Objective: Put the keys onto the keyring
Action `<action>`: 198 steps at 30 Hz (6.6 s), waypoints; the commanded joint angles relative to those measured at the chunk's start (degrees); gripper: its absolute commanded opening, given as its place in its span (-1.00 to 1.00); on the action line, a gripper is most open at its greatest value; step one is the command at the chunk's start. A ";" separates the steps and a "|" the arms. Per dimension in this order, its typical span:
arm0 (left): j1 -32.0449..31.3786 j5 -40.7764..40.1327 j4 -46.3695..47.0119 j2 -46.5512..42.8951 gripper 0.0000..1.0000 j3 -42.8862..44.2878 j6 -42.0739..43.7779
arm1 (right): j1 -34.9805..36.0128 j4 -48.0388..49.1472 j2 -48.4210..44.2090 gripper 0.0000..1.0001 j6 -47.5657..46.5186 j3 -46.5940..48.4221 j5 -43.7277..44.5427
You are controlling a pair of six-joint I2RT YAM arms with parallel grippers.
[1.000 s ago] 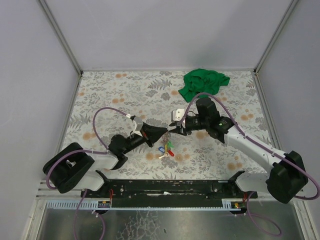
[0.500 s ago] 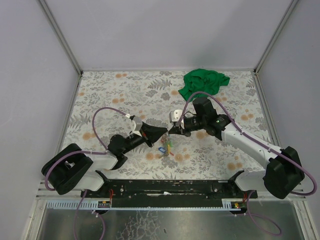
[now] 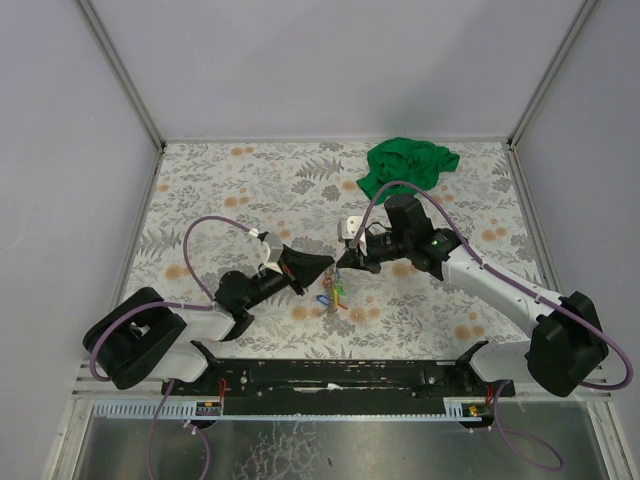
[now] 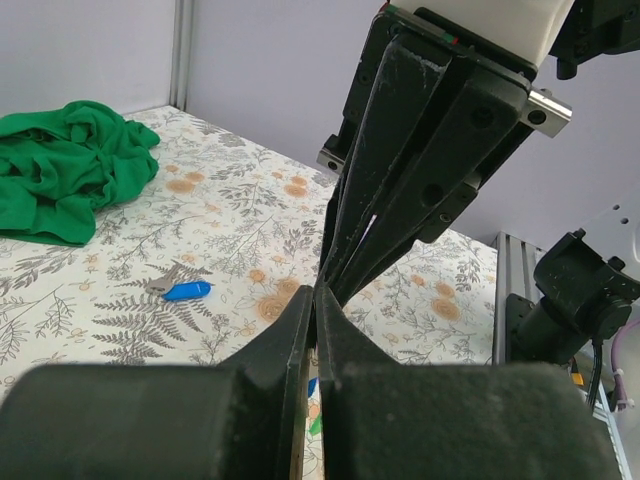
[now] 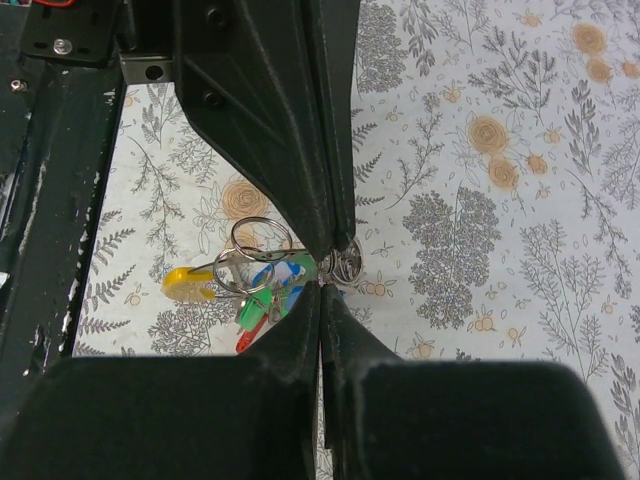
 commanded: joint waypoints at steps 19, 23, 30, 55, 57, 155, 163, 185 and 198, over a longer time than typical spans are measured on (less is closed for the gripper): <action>7.06 12.63 -6.16 -0.68 -0.22 3.99 4.27 | -0.32 -4.89 -4.26 -1.00 -1.11 4.00 5.99; 8.52 22.10 -12.65 0.71 -0.15 7.39 8.34 | -0.32 -6.73 -3.60 -1.00 -2.57 5.14 4.60; 9.41 29.35 -19.89 0.83 -0.13 11.11 13.66 | -0.29 -8.95 -2.66 -1.00 -3.82 6.19 4.22; 9.41 22.93 -24.19 -0.17 -1.00 12.83 12.52 | 0.03 -10.30 -5.84 -1.00 -2.05 4.54 7.94; 9.39 18.54 -21.10 -1.15 -1.00 11.50 9.40 | 0.09 -8.44 -7.54 -1.00 -0.88 1.97 8.65; 7.58 -23.40 -75.59 -37.46 1.00 6.11 -15.88 | 12.69 26.41 7.93 -0.39 39.00 -16.79 29.68; 7.62 -25.92 -80.69 -38.83 1.00 7.82 -15.07 | 11.44 16.48 -1.20 0.50 37.83 -16.64 44.99; 7.44 -35.22 -82.59 -65.50 1.00 -3.31 -14.80 | 10.88 10.15 -47.96 0.98 43.63 -35.25 80.32; 7.41 -31.13 -79.79 -60.70 1.00 -3.20 -11.83 | 10.92 10.50 -51.39 0.98 43.39 -36.55 81.77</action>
